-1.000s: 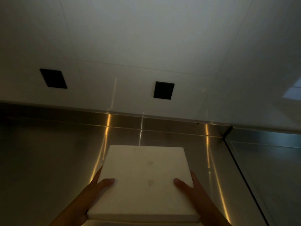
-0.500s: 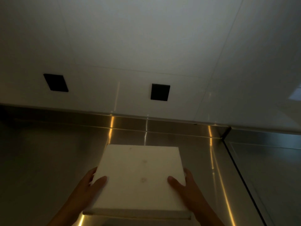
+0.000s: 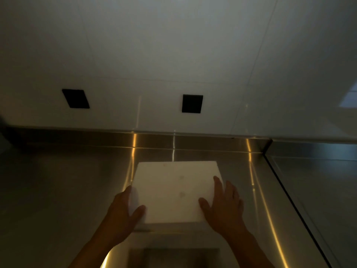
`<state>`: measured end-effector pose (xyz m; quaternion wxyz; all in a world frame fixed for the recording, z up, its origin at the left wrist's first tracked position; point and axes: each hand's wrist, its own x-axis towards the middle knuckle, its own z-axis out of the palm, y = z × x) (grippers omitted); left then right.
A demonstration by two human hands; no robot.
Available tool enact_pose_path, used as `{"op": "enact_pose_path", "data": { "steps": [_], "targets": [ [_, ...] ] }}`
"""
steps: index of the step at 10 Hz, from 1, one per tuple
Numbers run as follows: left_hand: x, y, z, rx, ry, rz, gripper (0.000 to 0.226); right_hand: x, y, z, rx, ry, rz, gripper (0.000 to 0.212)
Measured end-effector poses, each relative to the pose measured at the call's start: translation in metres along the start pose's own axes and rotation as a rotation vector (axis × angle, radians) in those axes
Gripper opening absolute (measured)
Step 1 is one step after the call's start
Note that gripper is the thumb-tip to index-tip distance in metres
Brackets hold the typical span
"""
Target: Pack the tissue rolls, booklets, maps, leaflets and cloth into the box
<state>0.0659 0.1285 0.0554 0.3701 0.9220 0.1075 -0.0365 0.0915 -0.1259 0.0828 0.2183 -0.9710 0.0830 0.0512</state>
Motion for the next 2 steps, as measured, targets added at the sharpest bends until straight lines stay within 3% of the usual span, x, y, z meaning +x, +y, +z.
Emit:
{"op": "enact_pose_path", "data": {
  "steps": [2],
  "targets": [
    [-0.016, 0.008, -0.006, 0.095, 0.071, 0.166, 0.071, -0.021, -0.019, -0.011, -0.074, 0.040, -0.050, 0.069]
  ]
}}
